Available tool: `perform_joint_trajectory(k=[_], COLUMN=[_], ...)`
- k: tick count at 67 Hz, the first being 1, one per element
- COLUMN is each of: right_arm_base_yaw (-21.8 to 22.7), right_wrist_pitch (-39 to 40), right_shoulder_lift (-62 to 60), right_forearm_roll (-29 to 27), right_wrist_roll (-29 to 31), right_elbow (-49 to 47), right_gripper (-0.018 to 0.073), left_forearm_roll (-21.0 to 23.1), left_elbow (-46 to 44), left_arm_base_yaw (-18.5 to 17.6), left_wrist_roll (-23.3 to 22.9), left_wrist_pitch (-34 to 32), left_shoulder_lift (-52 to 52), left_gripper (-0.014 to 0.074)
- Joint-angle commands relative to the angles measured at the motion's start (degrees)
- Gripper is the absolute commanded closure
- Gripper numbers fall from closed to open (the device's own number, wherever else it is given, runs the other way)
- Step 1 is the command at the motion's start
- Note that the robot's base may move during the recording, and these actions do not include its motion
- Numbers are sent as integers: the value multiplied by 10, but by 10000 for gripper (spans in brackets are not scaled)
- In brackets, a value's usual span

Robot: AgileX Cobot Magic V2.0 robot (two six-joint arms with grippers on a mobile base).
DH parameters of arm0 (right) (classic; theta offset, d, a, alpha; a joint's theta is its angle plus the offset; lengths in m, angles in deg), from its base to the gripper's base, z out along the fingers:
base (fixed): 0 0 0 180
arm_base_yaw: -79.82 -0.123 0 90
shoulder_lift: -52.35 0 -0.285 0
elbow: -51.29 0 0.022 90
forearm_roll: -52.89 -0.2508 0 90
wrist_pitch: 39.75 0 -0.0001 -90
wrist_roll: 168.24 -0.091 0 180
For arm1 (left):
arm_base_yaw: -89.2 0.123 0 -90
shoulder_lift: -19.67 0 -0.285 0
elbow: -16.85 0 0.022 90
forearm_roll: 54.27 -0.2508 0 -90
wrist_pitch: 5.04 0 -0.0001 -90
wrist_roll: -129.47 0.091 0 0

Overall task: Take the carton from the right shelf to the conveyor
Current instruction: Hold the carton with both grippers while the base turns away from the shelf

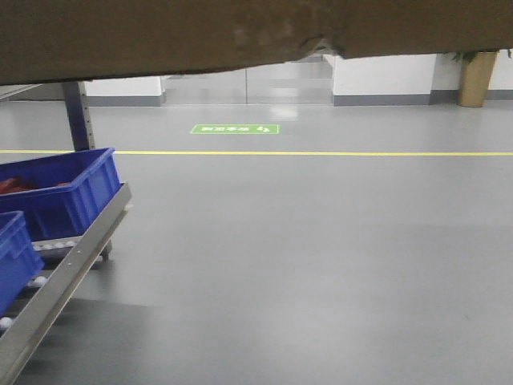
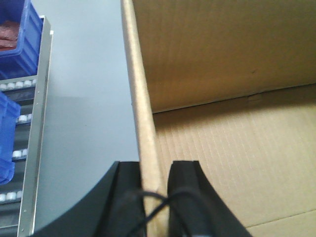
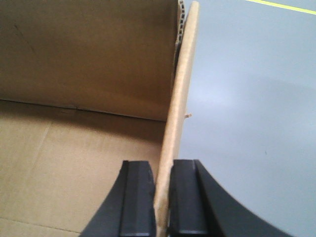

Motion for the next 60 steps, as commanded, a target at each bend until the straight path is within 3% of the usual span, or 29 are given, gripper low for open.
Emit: perform_joint_trajectory(k=[1,60], right_arm_base_yaw=[-1,-1], right_wrist_pitch=[37,37], right_shoulder_lift=[-6,-6], right_forearm_roll=[-1,-1], right_wrist_roll=[7,7], right_elbow=[0,0], right_gripper=[626,626], left_forearm_roll=[26,26], left_elbow=[-3,-3], left_arm_base_yaw=[-8,-8], left_wrist_roll=[0,0], left_wrist_pitch=[-19,-19], left_shoulder_lift=[-3,-3], left_gripper=[615,615])
